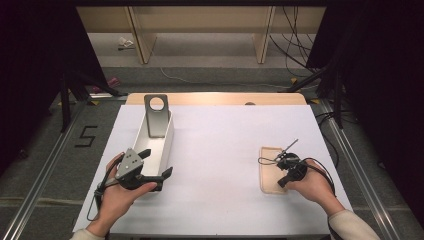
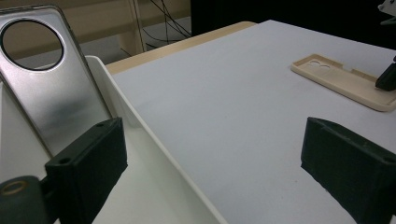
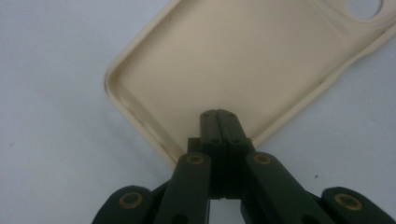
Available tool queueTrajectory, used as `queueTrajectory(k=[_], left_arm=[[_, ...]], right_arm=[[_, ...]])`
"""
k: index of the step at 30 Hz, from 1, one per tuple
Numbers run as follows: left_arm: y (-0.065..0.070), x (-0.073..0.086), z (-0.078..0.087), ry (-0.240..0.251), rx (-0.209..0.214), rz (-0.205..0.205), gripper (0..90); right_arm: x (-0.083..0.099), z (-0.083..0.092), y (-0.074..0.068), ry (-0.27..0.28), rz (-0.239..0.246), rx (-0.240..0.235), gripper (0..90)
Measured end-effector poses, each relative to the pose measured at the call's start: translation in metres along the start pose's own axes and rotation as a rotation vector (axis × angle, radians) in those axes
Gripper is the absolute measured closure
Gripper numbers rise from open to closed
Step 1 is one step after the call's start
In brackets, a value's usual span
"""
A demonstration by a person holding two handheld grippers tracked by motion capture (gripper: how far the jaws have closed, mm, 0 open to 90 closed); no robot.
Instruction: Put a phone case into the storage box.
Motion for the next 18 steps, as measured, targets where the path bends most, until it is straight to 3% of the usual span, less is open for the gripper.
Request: queueTrajectory(k=[18], left_arm=[[0.002,0.0013,-0.0009,-0.002,0.01,-0.018,7.3]], right_arm=[[0.002,0.0017,0.0028,0.005,-0.016,-0.006,87.5]])
Point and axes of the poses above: each handheld gripper's, and its own axes: z roughly backward along the jaws, x roughly out of its underside, y roughly to its right, the point moved 4 cm from there along -z, roughly forward along the jaws, and after that the axes turned 15 degrees about -z, right-handed, at the moved point
